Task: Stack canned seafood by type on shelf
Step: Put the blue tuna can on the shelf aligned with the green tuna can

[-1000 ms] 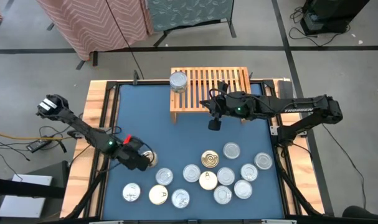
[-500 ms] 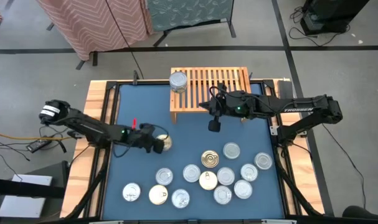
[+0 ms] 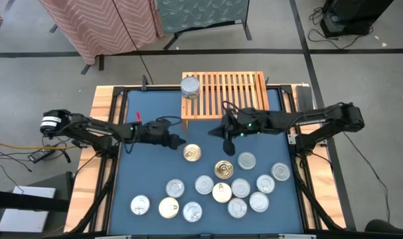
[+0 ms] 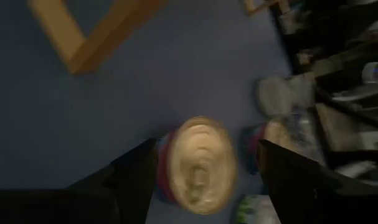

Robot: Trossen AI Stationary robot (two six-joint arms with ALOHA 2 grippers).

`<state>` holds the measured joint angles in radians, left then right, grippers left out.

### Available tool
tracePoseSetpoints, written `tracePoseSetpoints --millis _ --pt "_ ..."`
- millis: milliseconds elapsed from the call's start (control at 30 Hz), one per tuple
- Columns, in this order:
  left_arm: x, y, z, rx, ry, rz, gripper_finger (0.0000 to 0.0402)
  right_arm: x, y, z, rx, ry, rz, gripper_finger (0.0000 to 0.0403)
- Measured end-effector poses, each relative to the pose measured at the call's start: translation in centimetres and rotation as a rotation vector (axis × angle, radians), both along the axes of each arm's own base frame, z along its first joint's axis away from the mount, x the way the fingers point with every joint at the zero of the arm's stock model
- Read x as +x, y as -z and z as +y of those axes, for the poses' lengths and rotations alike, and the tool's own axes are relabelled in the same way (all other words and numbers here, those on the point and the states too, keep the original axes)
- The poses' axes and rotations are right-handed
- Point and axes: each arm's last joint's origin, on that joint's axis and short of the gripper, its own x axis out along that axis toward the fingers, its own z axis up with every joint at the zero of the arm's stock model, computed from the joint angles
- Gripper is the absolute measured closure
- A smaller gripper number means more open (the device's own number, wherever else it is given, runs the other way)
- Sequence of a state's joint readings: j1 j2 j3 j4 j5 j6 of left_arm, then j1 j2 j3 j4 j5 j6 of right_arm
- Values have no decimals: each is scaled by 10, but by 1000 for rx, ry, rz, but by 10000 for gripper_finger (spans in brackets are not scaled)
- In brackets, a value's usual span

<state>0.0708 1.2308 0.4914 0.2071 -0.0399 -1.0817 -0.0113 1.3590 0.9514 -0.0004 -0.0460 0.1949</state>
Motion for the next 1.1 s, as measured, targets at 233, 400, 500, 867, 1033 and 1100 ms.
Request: tracePoseSetpoints --millis 233,400,500,867,1033,1100 --pt "-11 -14 5 -48 35 -38 129 20 71 13 158 -5 -54 402" --pt "-12 -12 5 -76 18 -18 129 47 109 22 219 -19 22 402" --pt "-12 -10 6 -88 14 5 129 62 120 26 222 -28 46 402" --pt "-16 -3 5 -58 39 91 129 64 136 18 103 58 129 403" --pt "-16 -3 5 -64 43 82 129 63 148 17 95 85 186 403" --pt "-16 -3 5 -70 50 82 129 64 152 17 92 89 192 403"
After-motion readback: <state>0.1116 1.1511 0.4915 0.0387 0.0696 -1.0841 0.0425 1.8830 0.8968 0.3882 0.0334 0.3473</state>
